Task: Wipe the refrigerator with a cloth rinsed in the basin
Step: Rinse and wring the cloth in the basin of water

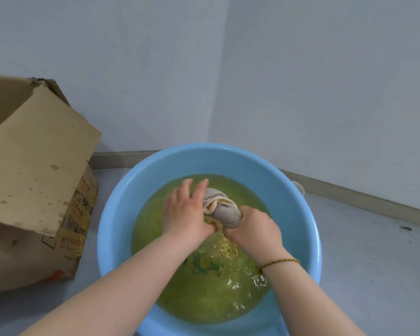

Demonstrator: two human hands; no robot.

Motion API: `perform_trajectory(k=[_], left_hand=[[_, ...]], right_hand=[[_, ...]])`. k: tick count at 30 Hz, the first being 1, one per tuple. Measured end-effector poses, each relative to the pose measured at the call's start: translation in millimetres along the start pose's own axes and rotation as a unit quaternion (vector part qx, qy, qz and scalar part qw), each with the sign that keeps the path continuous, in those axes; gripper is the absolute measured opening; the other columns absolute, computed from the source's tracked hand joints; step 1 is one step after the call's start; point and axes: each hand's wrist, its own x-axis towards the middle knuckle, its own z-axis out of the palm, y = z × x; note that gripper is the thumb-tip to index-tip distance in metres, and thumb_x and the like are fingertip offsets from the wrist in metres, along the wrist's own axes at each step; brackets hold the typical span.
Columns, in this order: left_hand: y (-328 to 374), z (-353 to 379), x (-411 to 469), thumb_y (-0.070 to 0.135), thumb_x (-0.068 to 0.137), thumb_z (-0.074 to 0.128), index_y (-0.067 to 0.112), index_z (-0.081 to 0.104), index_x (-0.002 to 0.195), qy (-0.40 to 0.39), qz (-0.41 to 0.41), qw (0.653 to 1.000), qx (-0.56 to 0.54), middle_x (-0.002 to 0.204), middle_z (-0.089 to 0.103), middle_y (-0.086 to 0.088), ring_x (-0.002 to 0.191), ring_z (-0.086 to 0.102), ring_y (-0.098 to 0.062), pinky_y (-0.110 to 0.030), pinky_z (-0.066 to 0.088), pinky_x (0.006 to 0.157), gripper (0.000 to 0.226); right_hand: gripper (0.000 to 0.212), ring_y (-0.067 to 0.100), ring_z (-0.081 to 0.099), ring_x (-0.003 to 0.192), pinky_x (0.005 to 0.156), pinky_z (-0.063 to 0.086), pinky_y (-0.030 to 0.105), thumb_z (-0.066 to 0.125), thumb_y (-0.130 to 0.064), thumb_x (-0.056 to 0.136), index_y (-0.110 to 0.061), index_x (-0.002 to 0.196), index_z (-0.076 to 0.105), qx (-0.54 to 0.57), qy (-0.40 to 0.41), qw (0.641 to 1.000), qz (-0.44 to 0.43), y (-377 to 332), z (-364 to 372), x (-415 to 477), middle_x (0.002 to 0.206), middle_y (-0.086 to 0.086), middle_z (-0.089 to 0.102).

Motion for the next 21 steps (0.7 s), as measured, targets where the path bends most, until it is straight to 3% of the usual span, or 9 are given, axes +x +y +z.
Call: perform_trajectory(k=[2, 4, 6, 7, 10, 13, 15, 18, 21], left_hand=[[6, -4, -8, 0.033, 0.069, 0.076, 0.024, 0.006, 0.145, -0.054, -0.141, 0.927, -0.343, 0.149, 0.018, -0.004, 0.134, 0.027, -0.021, -0.036, 0.023, 0.109, 0.104], [9, -2, -6, 0.032, 0.071, 0.073, 0.013, 0.026, 0.141, -0.086, -0.232, 0.745, -0.619, 0.130, 0.049, -0.011, 0.106, 0.055, -0.019, -0.035, 0.042, 0.093, 0.086], [4, 2, 0, 0.029, 0.078, 0.067, 0.001, 0.061, 0.096, -0.069, -0.294, 0.605, -0.737, 0.076, 0.067, -0.012, 0.061, 0.063, -0.017, -0.029, 0.050, 0.064, 0.034], [2, 3, 1, 0.026, 0.082, 0.063, 0.002, 0.060, 0.071, -0.064, -0.314, 0.560, -0.764, 0.059, 0.063, -0.010, 0.052, 0.060, -0.018, -0.029, 0.048, 0.059, 0.026], [2, -1, 5, 0.012, 0.088, 0.053, 0.006, 0.052, 0.068, -0.038, -0.297, 0.470, -0.830, 0.070, 0.057, -0.007, 0.059, 0.056, -0.015, -0.028, 0.048, 0.061, 0.021], [6, -6, 6, -0.003, 0.087, 0.045, 0.011, 0.054, 0.082, 0.001, -0.215, 0.458, -0.863, 0.076, 0.060, -0.004, 0.047, 0.058, -0.004, -0.015, 0.050, 0.050, 0.017], [5, -4, 7, -0.011, 0.084, 0.042, 0.013, 0.054, 0.080, 0.024, -0.195, 0.484, -0.852, 0.069, 0.065, 0.000, 0.042, 0.056, -0.004, -0.012, 0.047, 0.046, 0.027], [4, -2, 5, -0.019, 0.078, 0.035, 0.011, 0.050, 0.068, 0.038, -0.175, 0.539, -0.823, 0.056, 0.064, 0.002, 0.040, 0.055, -0.008, -0.014, 0.045, 0.043, 0.034], [4, -1, 2, -0.020, 0.075, 0.030, 0.010, 0.045, 0.060, 0.039, -0.167, 0.541, -0.823, 0.045, 0.058, 0.002, 0.036, 0.052, -0.008, -0.013, 0.044, 0.041, 0.037]], right_hand=[[0.026, 0.028, 0.056, 0.077, 0.059, 0.032, 0.026, 0.071, -0.020, 0.063, -0.019, 0.064, 0.045, -0.142, 0.180, 0.971, -0.075, 3, 3, 1, 0.078, 0.003, 0.058], [0.030, 0.029, 0.057, 0.061, 0.049, 0.036, 0.024, 0.076, -0.003, 0.040, -0.014, 0.056, 0.052, -0.149, 0.293, 0.931, -0.160, 5, 13, 0, 0.069, 0.007, 0.058], [0.022, 0.025, 0.057, 0.055, 0.050, 0.038, 0.023, 0.063, 0.000, 0.050, -0.011, 0.067, 0.053, -0.114, 0.332, 0.899, -0.263, 0, 25, -6, 0.068, 0.007, 0.060], [0.018, 0.022, 0.056, 0.053, 0.051, 0.034, 0.020, 0.054, -0.003, 0.059, -0.012, 0.074, 0.049, -0.104, 0.342, 0.884, -0.300, -3, 30, -10, 0.067, 0.005, 0.061], [0.021, 0.016, 0.052, 0.044, 0.042, 0.031, 0.018, 0.051, -0.009, 0.063, -0.015, 0.082, 0.045, -0.056, 0.347, 0.891, -0.289, -9, 38, -15, 0.061, -0.001, 0.059], [0.016, 0.019, 0.051, 0.047, 0.042, 0.032, 0.022, 0.062, -0.002, 0.064, -0.010, 0.076, 0.056, 0.071, 0.272, 0.946, -0.162, -20, 36, -20, 0.060, 0.001, 0.057], [0.014, 0.017, 0.048, 0.054, 0.047, 0.033, 0.022, 0.060, -0.007, 0.078, -0.015, 0.071, 0.051, 0.196, 0.106, 0.973, -0.056, -28, 36, -24, 0.062, -0.001, 0.054], [0.028, 0.008, 0.038, 0.047, 0.042, 0.029, 0.016, 0.065, -0.010, 0.073, -0.019, 0.059, 0.043, 0.295, 0.008, 0.955, -0.020, -25, 41, -22, 0.054, -0.007, 0.046], [0.029, 0.007, 0.034, 0.044, 0.043, 0.028, 0.019, 0.069, -0.004, 0.061, -0.017, 0.054, 0.043, 0.351, -0.066, 0.934, -0.006, -26, 38, -18, 0.047, -0.010, 0.041]])
